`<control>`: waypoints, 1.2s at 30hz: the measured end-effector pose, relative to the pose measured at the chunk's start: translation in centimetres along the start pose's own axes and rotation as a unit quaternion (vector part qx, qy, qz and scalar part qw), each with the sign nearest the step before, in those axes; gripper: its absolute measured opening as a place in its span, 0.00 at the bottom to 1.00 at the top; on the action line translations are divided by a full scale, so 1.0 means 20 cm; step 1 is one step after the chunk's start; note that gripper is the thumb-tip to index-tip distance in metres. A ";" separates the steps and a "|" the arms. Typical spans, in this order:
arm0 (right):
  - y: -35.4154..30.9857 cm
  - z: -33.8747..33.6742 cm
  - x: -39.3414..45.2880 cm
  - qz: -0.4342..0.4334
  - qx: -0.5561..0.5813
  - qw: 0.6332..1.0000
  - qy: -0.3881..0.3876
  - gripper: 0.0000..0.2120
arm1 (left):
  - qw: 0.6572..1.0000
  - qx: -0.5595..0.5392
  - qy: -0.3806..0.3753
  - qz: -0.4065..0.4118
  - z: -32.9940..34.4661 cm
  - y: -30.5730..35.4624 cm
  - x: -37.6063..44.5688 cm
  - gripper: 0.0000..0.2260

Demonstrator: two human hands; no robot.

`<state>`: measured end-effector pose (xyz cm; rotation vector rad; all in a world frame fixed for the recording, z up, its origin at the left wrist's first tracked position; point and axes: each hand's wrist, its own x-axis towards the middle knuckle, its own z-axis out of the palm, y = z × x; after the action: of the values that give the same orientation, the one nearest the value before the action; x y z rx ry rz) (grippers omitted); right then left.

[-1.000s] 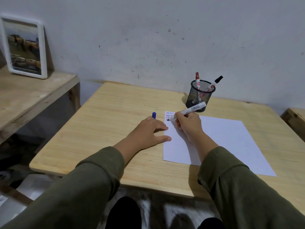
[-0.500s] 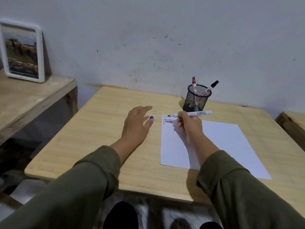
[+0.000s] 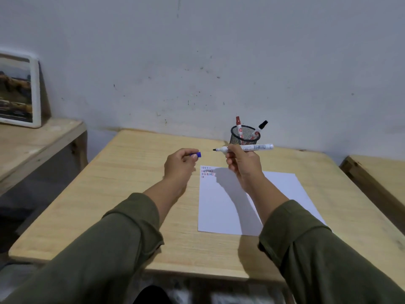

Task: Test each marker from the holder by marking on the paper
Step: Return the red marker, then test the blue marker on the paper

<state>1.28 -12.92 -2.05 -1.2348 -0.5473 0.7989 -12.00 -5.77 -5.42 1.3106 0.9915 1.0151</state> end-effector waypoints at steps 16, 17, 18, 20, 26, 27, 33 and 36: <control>-0.15 -0.01 -0.05 -0.040 -0.027 0.999 -0.024 0.10 | 0.992 -0.089 -0.087 0.020 0.10 0.19 -0.05 0.06; -0.15 -0.01 -0.05 -0.041 -0.034 0.998 -0.027 0.09 | 0.992 -0.087 -0.088 0.020 0.10 0.19 -0.05 0.06; -0.16 -0.01 -0.05 -0.042 -0.040 0.998 -0.031 0.09 | 0.992 -0.086 -0.089 0.019 0.10 0.20 -0.05 0.06; -0.16 -0.01 -0.05 -0.046 -0.055 0.997 -0.039 0.09 | 0.992 -0.086 -0.091 0.017 0.10 0.21 -0.04 0.05; -0.17 0.00 -0.04 -0.047 -0.064 0.993 -0.089 0.07 | 0.992 -0.081 -0.095 0.008 0.12 0.25 -0.05 0.04; -0.17 0.00 -0.04 -0.044 -0.057 0.994 -0.087 0.08 | 0.992 -0.084 -0.095 0.008 0.12 0.25 -0.05 0.04; -0.17 -0.02 -0.06 -0.005 -0.009 0.996 -0.087 0.09 | 0.995 -0.003 -0.074 0.061 0.14 0.25 -0.08 0.06; -0.15 -0.02 -0.06 0.012 0.010 0.996 -0.086 0.08 | 0.991 0.067 -0.048 0.103 0.13 0.26 -0.10 0.06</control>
<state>1.55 -14.55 0.74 -1.1631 -0.6631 0.9350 -10.07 -8.44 -0.17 1.5837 0.8766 1.0431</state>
